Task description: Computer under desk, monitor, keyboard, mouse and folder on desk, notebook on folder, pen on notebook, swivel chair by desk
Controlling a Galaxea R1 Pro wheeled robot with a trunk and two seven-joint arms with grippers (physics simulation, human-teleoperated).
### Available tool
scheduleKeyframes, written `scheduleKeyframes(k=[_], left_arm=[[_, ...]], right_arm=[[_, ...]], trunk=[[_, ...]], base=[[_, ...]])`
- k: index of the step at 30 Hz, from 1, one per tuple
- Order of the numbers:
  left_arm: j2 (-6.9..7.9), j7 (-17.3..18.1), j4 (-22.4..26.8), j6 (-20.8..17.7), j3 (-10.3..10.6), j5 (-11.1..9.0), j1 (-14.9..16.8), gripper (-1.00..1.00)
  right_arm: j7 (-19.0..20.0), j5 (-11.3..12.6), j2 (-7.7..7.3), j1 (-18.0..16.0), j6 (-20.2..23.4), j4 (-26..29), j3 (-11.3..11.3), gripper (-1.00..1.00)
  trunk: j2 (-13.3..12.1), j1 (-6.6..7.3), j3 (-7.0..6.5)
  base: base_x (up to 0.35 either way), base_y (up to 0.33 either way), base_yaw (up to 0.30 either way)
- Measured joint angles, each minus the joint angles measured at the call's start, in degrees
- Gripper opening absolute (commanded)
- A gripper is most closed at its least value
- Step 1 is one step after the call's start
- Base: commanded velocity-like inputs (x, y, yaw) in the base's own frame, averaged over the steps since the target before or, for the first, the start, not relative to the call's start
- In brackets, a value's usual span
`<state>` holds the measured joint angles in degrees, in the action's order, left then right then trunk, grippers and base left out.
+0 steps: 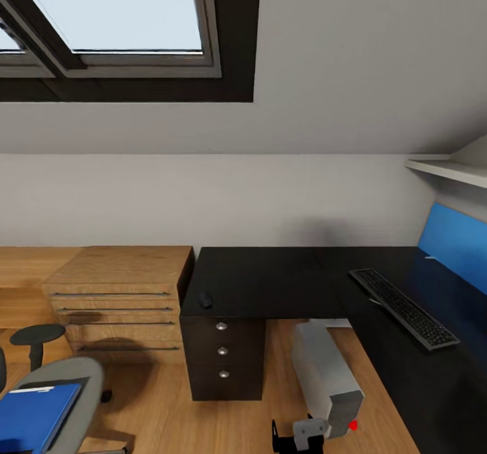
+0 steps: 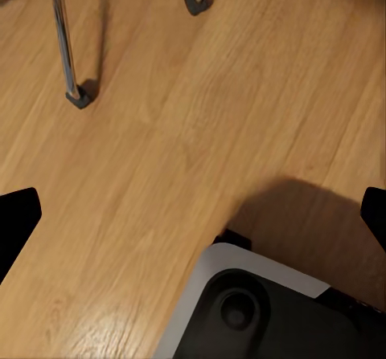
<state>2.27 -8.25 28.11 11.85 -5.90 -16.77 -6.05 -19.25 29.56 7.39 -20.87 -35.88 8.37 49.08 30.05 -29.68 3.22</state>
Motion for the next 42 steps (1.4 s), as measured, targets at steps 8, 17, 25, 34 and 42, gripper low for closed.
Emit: scheduleKeyframes(k=[8, 17, 25, 34, 42], left_arm=[[0.0, 0.0, 0.0, 0.0, -0.03, 0.0, 0.0, 1.0], [0.0, 0.0, 0.0, 0.08, -0.05, 0.0, 0.0, 1.0], [0.0, 0.0, 0.36, 0.16, -0.05, -0.07, 0.0, 1.0], [0.0, -0.06, 0.62, 0.1, -0.05, -0.18, 0.0, 1.0], [0.0, -0.01, 0.6, -0.43, 0.0, -0.01, 0.02, 1.0]], right_arm=[[0.07, -0.06, -0.01, -0.01, -0.08, 0.0, 0.01, 1.0], [0.97, -0.07, -0.02, 0.01, -0.09, -0.05, 0.0, 1.0], [1.22, -0.07, -0.01, 0.0, -0.09, -0.09, 0.0, 1.0], [6.64, -0.01, -0.19, -0.01, -0.06, -0.52, -0.11, 1.0], [6.83, 0.09, -0.1, -0.03, -0.1, -0.75, -0.08, 1.0]], trunk=[[0.0, 0.0, -0.22], [0.0, 0.0, -0.7], [-0.01, -0.03, -0.95], [-3.2, 1.72, -2.37], [-6.33, 3.48, -3.72]], base=[[0.33, 0.0, -0.114], [0.32, 0.0, -0.207], [0.097, 0.0, -0.09], [0.001, 0.0, -0.001], [0.038, 0.0, 0.0]])
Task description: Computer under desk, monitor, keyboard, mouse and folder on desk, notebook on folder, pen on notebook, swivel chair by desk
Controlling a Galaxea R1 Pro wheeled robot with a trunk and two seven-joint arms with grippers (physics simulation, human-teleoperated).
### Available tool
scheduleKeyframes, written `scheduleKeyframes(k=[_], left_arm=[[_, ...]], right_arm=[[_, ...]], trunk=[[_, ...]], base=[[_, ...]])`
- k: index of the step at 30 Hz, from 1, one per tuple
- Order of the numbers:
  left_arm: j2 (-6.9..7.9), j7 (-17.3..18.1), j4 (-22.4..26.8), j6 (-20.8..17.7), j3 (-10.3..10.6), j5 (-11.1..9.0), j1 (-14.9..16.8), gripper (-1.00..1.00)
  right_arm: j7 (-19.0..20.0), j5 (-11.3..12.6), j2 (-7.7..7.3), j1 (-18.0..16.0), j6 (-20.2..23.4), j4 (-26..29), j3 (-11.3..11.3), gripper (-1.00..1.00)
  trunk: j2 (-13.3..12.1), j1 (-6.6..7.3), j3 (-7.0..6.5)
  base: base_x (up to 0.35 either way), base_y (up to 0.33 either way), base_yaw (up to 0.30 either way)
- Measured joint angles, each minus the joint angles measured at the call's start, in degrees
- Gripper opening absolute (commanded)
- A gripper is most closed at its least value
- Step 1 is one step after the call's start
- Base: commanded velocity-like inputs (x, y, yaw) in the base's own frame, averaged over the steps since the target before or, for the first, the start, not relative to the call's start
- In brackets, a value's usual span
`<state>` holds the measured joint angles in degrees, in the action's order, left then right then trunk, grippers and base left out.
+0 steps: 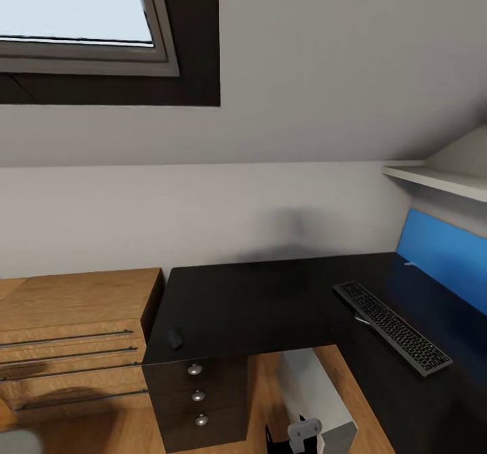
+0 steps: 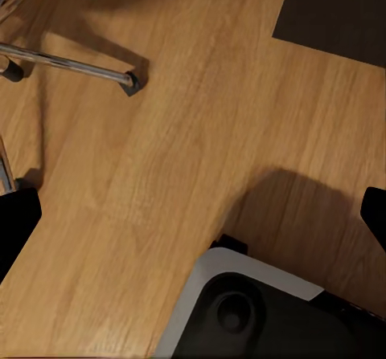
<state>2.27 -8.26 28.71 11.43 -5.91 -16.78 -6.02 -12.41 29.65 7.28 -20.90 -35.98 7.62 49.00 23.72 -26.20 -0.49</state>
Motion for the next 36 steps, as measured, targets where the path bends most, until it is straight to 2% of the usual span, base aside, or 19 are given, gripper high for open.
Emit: scheduleKeyframes(k=[2, 16, 21, 24, 33, 35, 36], left_arm=[[0.0, 0.0, -0.02, 0.17, -0.03, 0.01, 0.0, 1.0], [-0.06, 0.05, -0.04, 0.23, -0.03, 0.01, 0.0, 1.0], [-0.18, 0.03, -0.23, 0.38, 0.41, 0.83, 0.0, 1.0], [-0.2, 0.01, -0.28, 0.48, 0.64, 2.06, 0.0, 1.0], [-0.2, -0.25, -0.29, 0.77, 0.75, 2.8, 0.0, 1.0], [-0.25, -0.31, -0.21, 1.6, 0.72, 2.81, 0.0, 1.0], [-0.29, -0.31, -0.18, 3.74, 0.67, 2.77, 0.0, 1.0]], right_arm=[[0.0, 0.08, 0.05, -0.01, -0.06, 0.04, 0.0, 1.0], [0.0, 0.1, 0.0, -0.02, -0.09, 0.04, -0.08, 1.0], [0.0, 0.1, -0.04, -0.02, -0.09, 0.0, -0.09, 1.0], [0.0, 0.0, -0.02, -0.05, -0.09, -0.02, -0.05, 1.0], [0.0, 0.08, 0.1, 0.0, -0.09, 0.0, 0.02, 1.0], [0.0, 0.05, 0.1, -0.03, -0.09, -0.01, 0.01, 1.0], [0.0, 0.05, 0.08, -0.03, -0.09, 0.0, 0.0, 1.0]], trunk=[[-0.81, 0.46, -0.35], [-0.83, 0.46, -0.26], [-0.83, 0.44, -0.26], [-0.83, 0.44, -0.26], [-0.83, 0.44, -0.26], [-0.83, 0.44, -0.26], [-0.83, 0.44, -0.26]], base=[[0.274, 0.0, -0.018], [0.301, 0.0, -0.012], [0.068, 0.0, 0.0], [0.018, 0.0, 0.0], [0.003, 0.0, 0.0], [0.0, 0.0, 0.0], [0.0, 0.0, 0.0]])
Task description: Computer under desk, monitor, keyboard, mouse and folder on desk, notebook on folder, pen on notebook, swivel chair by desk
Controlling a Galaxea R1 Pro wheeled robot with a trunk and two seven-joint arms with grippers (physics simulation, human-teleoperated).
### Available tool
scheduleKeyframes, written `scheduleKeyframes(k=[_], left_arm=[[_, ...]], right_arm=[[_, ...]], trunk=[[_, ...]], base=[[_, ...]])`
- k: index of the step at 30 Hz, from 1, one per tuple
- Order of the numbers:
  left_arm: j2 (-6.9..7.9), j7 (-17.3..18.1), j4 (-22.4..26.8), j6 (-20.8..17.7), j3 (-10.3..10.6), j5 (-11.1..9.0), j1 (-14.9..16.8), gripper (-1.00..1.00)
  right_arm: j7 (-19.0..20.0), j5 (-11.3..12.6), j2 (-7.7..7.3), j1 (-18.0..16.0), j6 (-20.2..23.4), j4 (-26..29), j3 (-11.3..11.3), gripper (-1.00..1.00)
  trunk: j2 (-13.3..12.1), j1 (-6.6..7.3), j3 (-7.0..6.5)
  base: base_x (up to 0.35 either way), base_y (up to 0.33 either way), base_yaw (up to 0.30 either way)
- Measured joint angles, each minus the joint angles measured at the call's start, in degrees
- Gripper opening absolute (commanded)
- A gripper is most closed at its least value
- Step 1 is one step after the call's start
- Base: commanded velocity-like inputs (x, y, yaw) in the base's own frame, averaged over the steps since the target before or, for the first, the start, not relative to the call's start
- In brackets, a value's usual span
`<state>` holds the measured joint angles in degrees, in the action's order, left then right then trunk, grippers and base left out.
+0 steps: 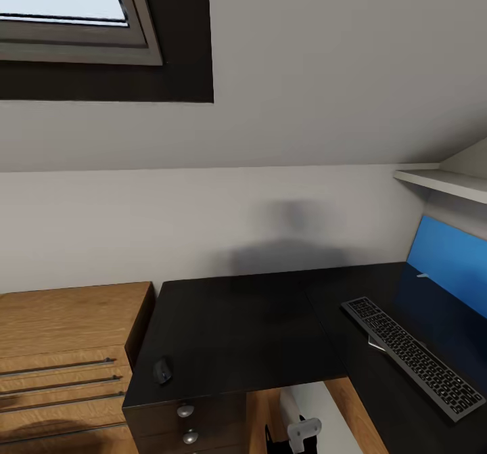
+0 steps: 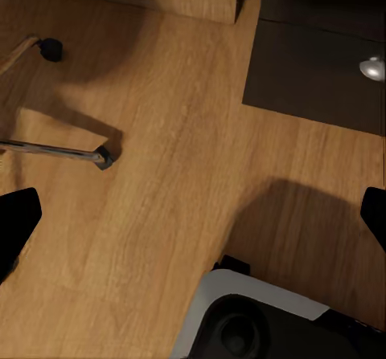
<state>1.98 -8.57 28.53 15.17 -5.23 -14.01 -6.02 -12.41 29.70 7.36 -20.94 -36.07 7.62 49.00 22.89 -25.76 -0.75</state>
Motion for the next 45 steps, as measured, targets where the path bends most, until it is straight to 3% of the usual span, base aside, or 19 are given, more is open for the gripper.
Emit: scheduleKeyframes(k=[3, 4, 14, 19, 21, 22, 23, 26, 29, 34, 35, 36, 39, 40, 41, 43, 45], left_arm=[[-0.14, 0.15, -0.17, 6.84, -0.04, -0.12, 0.0, 1.0], [-0.28, 0.36, -0.59, 14.89, 0.23, -0.28, 0.0, 1.0], [-0.53, 0.32, -0.54, 16.49, 0.34, -0.37, 0.0, 1.0], [-3.54, 0.04, 0.69, 16.51, 1.22, -0.13, 0.0, 1.0], [-4.7, -0.01, 1.95, 16.32, 2.61, 0.73, 0.0, 1.0], [-5.62, -0.34, 4.93, 15.91, 4.42, 2.48, 0.01, 1.0], [-5.93, -0.57, 6.36, 15.71, 4.88, 2.97, 0.0, 1.0], [-7.29, -3.61, 14.9, 11.8, 6.26, 4.81, 0.0, 1.0], [-8.26, -6.78, 26.76, 1.32, 7.92, 5.71, -0.01, 1.0], [-8.6, -7.98, 40.35, -11.59, 10.49, 5.76, -0.02, 1.0], [-8.66, -8.04, 43.44, -14.45, 10.77, 5.73, -0.01, 1.0], [-8.77, -8.09, 49.29, -20.21, 11.26, 5.58, -0.01, 1.0], [-9.63, -8.1, 56.06, -26.55, 12.0, 5.59, -0.02, 1.0], [-11.09, -8.12, 59.69, -30.59, 12.5, 5.64, -0.03, 1.0], [-11.63, -8.12, 61.04, -32.69, 12.66, 5.64, -0.01, 1.0], [-11.98, -8.17, 62.09, -34.94, 12.75, 5.64, 0.01, 1.0], [-11.98, -8.27, 63.16, -38.57, 12.82, 5.5, 0.4, 1.0]], right_arm=[[0.0, 0.01, -0.04, -0.01, -0.04, 0.01, -0.01, 1.0], [0.0, 0.03, 0.04, 0.03, -0.05, 0.05, 0.03, 1.0], [0.0, 0.05, -0.23, 0.03, -0.09, 0.09, -0.21, 1.0], [-1.18, -0.07, 0.0, -0.02, -1.79, 1.34, -0.12, 1.0], [-3.13, -0.12, 0.01, -0.03, -3.16, 3.64, -0.17, 1.0], [-6.31, -0.36, -0.1, -0.02, -3.79, 7.73, -0.2, 1.0], [-7.47, -0.27, -0.17, 0.01, -3.95, 9.34, -0.33, 1.0], [-12.37, -0.58, -0.4, 0.0, -3.23, 15.6, -0.48, 1.0], [-15.1, -0.87, -1.35, -0.13, 0.93, 21.52, -0.57, 1.0], [-16.06, -0.88, -4.19, -0.29, 7.06, 30.49, -1.53, 1.0], [-16.13, -0.88, -4.85, -0.32, 8.74, 32.73, -2.62, 1.0], [-16.19, -0.94, -5.71, -0.33, 13.62, 37.39, -6.28, 1.0], [-16.17, -1.0, -6.15, -0.38, 22.27, 43.42, -11.89, 1.0], [-16.15, -1.11, -6.29, -0.51, 30.73, 47.74, -17.03, 1.0], [-16.11, -0.82, -6.31, -0.7, 34.82, 49.18, -20.05, 1.0], [-16.06, -0.4, -6.32, -1.06, 38.83, 50.1, -23.63, 1.0], [-15.94, -0.41, -6.11, -2.77, 47.75, 51.52, -33.16, 1.0]], trunk=[[0.0, 0.0, 0.0], [0.0, 0.0, 0.02], [0.0, 0.0, 0.09], [0.0, 0.0, 0.09], [0.0, 0.0, 0.09], [0.0, 0.0, 0.07], [0.0, 0.0, 0.09], [0.0, 0.0, 0.09], [0.0, 0.0, 0.08], [0.0, 0.0, 0.09], [0.0, 0.0, 0.08], [0.0, 0.0, 0.07], [0.0, 0.0, 0.08], [0.0, 0.0, 0.07], [0.0, 0.0, 0.08], [-0.01, 0.0, 0.09], [-0.01, 0.0, 0.08]], base=[[0.0, 0.0, -0.009], [0.0, 0.0, -0.039], [0.0, 0.0, -0.009], [0.0, 0.0, 0.0], [0.0, 0.0, 0.0], [0.0, 0.0, 0.0], [0.0, 0.0, 0.0], [0.0, 0.0, 0.0], [0.0, 0.0, 0.0], [0.0, 0.0, 0.0], [0.0, 0.0, 0.0], [0.0, 0.0, 0.0], [0.0, 0.0, 0.0], [0.0, 0.0, 0.0], [0.0, 0.0, 0.0], [0.0, 0.0, 0.0], [0.0, 0.0, 0.0]])
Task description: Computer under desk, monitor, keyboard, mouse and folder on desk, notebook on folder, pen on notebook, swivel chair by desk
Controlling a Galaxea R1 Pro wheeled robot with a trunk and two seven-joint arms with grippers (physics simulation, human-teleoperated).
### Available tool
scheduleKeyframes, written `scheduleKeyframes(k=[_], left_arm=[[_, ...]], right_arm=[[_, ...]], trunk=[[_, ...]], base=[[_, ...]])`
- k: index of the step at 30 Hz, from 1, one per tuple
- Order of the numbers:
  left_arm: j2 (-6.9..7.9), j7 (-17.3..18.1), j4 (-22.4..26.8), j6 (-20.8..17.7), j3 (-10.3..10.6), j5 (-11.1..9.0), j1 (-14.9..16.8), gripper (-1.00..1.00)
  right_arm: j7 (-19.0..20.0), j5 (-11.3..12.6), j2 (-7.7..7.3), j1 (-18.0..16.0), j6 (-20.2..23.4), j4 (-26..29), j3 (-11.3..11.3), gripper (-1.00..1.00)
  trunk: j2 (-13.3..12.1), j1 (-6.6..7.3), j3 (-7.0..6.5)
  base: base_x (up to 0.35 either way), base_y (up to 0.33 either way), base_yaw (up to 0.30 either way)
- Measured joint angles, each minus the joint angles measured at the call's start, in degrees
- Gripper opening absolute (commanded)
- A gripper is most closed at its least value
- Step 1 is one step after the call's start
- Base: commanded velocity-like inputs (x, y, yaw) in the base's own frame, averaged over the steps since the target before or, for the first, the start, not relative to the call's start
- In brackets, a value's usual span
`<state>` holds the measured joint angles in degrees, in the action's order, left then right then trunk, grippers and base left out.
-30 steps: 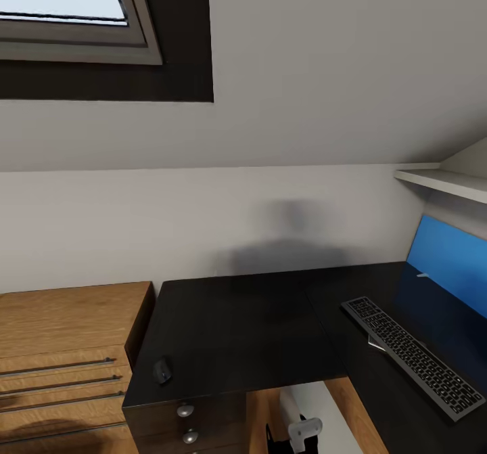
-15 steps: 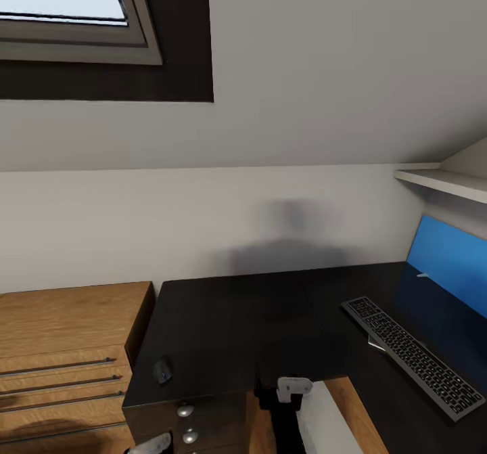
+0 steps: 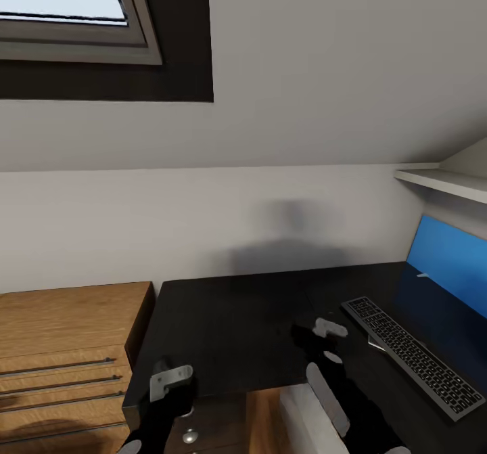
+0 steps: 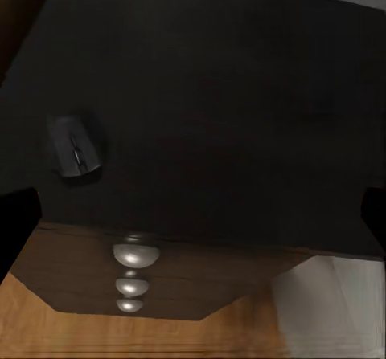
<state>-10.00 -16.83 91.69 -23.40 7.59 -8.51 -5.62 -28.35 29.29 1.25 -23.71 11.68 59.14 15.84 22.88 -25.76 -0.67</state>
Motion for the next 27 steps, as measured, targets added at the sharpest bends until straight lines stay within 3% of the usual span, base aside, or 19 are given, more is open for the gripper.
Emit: scheduleKeyframes(k=[1, 2, 4, 6, 10, 12, 14, 22, 27], left_arm=[[0.0, -0.03, -0.04, -1.17, -0.04, -0.27, 0.22, 1.0], [0.0, -0.04, -0.58, -1.92, -0.09, -0.69, 0.39, 1.0], [0.0, -0.05, -1.83, -2.66, -0.24, -1.28, 0.6, 1.0], [0.0, -0.02, -2.29, -2.91, -0.39, -1.44, 0.7, 1.0], [0.0, -0.05, -2.06, -3.1, -1.25, -1.57, 0.84, 1.0], [0.0, -0.02, -1.6, -3.14, -1.65, -1.59, 0.87, 1.0], [0.0, -0.01, -1.38, -3.15, -1.76, -1.61, 0.87, 1.0], [0.0, 0.01, -0.9, -2.93, -1.83, -1.7, 0.9, 1.0], [0.0, 0.01, -0.84, -2.89, -1.84, -1.7, 0.9, 1.0]], right_arm=[[0.17, 0.05, 0.09, -0.82, 3.73, 0.84, -4.39, 1.0], [0.29, 0.04, 0.17, -1.36, 5.92, 1.39, -7.29, 1.0], [0.38, -0.22, 0.28, -1.9, 5.94, 1.61, -10.14, 1.0], [0.34, -0.25, 0.32, -2.02, 4.27, 1.68, -11.03, 1.0], [0.29, -0.27, 0.45, -1.95, 2.47, 2.22, -9.69, 1.0], [0.28, -0.32, 0.36, -1.89, 1.85, 2.32, -6.96, 1.0], [0.28, -0.37, 0.23, -1.89, 1.63, 2.36, -5.75, 1.0], [0.33, -0.37, -1.17, -1.84, 1.39, 2.31, -4.57, 1.0], [0.34, -0.26, -1.29, -1.84, 1.37, 2.2, -4.47, 1.0]], trunk=[[0.0, 0.0, 0.0], [0.0, 0.0, 0.01], [0.0, 0.0, 0.01], [0.0, 0.0, 0.01], [0.0, 0.0, 0.01], [0.0, 0.0, 0.01], [0.0, 0.0, 0.01], [0.0, 0.0, 0.01], [0.0, 0.0, 0.01]], base=[[0.0, 0.0, 0.0], [0.0, 0.0, 0.0], [0.0, 0.0, 0.0], [0.0, 0.0, 0.0], [0.0, 0.0, 0.0], [0.0, 0.0, 0.0], [0.0, 0.0, -0.047], [0.0, 0.0, -0.229], [0.0, 0.0, -0.289]])
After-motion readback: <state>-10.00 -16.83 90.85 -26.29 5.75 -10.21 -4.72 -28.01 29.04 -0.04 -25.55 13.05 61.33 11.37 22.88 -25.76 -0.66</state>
